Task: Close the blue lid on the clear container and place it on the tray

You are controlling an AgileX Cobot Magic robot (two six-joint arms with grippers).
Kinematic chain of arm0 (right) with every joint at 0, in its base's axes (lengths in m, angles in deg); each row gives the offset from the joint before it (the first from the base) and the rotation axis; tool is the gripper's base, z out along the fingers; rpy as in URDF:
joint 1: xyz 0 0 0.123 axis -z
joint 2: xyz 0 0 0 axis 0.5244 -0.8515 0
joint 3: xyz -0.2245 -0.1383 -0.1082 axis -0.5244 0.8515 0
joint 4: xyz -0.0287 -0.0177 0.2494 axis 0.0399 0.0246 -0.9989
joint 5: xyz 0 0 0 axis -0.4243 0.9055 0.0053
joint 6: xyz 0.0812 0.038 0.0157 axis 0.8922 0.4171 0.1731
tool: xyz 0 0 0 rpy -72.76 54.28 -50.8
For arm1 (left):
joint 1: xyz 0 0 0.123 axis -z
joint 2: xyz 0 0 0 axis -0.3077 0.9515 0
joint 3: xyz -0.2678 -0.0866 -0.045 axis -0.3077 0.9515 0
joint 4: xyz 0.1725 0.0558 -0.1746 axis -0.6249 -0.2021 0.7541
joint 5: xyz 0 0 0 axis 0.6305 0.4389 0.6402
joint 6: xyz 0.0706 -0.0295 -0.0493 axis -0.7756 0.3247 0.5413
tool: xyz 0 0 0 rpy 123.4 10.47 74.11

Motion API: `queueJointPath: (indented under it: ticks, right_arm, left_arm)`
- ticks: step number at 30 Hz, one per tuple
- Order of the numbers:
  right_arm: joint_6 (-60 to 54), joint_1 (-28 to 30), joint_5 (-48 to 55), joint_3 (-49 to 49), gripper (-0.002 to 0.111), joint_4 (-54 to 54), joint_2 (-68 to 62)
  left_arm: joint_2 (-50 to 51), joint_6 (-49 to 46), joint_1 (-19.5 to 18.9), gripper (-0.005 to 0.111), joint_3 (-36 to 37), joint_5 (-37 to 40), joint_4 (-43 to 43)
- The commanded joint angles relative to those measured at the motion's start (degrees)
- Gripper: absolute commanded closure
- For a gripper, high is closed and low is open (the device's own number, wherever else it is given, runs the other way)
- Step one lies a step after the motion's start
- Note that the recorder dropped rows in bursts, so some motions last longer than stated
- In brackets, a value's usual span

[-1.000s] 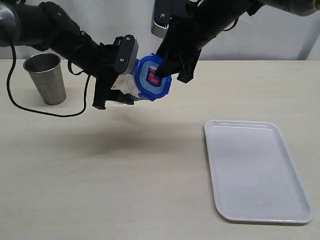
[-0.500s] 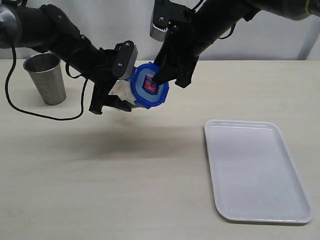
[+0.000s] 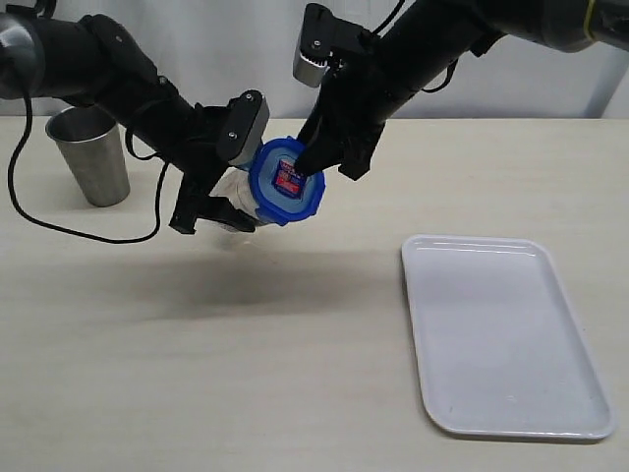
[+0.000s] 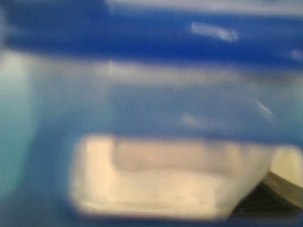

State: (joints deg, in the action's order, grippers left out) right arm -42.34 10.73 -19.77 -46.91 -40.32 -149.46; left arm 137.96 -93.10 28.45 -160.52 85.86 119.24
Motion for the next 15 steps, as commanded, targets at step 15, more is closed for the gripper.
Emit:
queueJointPath:
  ticks: [15]
  right_arm:
    - [2.9,-2.4,3.2,0.7,0.079,-0.3,-4.8]
  left_arm:
    - [-1.7,-1.4,0.8,0.107,-1.1,3.8,12.1]
